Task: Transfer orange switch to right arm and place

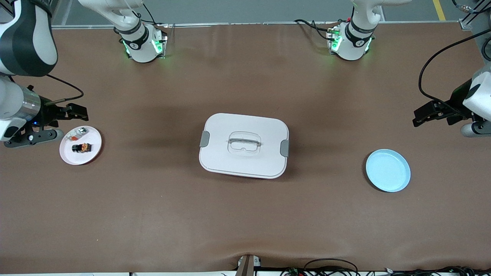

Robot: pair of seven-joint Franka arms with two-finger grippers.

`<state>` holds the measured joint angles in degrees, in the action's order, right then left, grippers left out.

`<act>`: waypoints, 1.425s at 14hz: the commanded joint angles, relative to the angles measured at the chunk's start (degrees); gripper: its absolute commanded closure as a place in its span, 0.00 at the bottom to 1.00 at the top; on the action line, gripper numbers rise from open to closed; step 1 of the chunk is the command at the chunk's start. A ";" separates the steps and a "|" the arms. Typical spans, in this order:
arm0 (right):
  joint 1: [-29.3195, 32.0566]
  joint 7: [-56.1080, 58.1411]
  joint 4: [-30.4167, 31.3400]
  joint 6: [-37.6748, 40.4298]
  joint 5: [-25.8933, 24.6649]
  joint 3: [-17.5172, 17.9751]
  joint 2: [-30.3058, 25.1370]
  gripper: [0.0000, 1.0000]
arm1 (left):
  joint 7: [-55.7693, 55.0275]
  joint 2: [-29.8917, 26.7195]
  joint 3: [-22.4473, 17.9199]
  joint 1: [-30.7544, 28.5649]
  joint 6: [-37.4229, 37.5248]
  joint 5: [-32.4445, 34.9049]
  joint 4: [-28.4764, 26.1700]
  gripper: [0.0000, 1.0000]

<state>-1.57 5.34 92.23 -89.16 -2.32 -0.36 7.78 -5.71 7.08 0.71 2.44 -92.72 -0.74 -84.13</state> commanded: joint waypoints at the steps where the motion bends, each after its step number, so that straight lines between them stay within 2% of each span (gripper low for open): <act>1: -0.72 -6.48 -4.50 3.10 1.00 -0.52 0.83 0.00 | 0.44 -1.28 0.87 -0.77 -0.36 0.65 -0.86 0.00; 7: -0.28 -7.01 -12.15 4.61 1.00 -0.69 0.75 0.00 | 0.70 -1.10 0.87 -0.86 -0.27 0.65 -0.86 0.00; 10: -0.02 -6.31 -15.32 9.69 0.56 -0.95 0.75 0.00 | 0.70 -1.01 0.87 -0.95 -0.27 0.83 -0.86 0.00; 20: 0.43 -3.07 -15.41 15.86 1.09 -0.52 -0.31 0.00 | 0.70 -1.01 0.87 -0.77 -0.09 0.91 -0.86 0.00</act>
<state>-1.77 0.54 77.76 -74.43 -2.29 -1.31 7.80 -5.71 7.05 0.74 2.28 -92.72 -0.74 -84.16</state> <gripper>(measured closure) 0.000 0.000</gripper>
